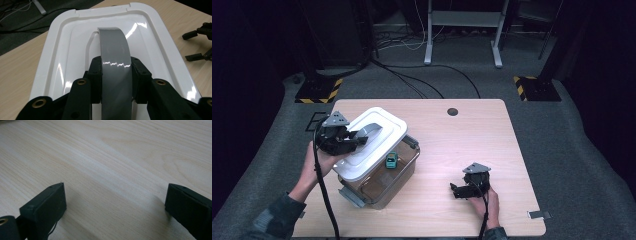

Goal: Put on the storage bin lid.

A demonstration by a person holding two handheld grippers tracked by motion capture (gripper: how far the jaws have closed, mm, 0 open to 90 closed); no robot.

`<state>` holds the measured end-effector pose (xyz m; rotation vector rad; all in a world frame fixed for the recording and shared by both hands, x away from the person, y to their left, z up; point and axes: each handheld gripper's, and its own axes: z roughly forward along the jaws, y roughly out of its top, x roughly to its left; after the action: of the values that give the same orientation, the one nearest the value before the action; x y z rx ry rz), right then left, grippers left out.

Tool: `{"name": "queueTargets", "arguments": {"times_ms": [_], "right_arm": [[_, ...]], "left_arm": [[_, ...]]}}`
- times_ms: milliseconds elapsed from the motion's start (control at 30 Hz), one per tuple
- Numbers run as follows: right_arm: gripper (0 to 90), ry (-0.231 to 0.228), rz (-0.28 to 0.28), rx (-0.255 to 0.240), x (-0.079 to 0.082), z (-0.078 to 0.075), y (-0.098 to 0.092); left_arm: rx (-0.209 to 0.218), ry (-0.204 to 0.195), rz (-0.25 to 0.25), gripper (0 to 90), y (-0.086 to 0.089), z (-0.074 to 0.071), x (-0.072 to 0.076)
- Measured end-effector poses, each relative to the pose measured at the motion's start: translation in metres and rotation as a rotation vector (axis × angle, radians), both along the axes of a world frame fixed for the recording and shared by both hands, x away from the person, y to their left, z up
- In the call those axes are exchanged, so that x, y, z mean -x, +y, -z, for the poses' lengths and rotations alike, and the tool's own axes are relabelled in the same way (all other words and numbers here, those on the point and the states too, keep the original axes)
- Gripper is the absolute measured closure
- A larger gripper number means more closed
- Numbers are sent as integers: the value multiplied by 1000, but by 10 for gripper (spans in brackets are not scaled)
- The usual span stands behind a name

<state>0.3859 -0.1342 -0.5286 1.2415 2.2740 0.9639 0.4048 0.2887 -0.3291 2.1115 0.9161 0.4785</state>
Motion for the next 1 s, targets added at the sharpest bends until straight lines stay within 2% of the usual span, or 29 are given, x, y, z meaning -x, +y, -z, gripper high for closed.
{"name": "queueTargets", "arguments": {"times_ms": [567,767,1000], "right_arm": [[27,1,2,-1,0,0,0],[29,-2,-4,2,0,0,0],[29,4,1,-4,0,0,0]], "left_arm": [[-9,34,10,665,-15,24,9],[-40,44,14,664,-24,36,13],[-63,47,6,663,-31,43,17]]}}
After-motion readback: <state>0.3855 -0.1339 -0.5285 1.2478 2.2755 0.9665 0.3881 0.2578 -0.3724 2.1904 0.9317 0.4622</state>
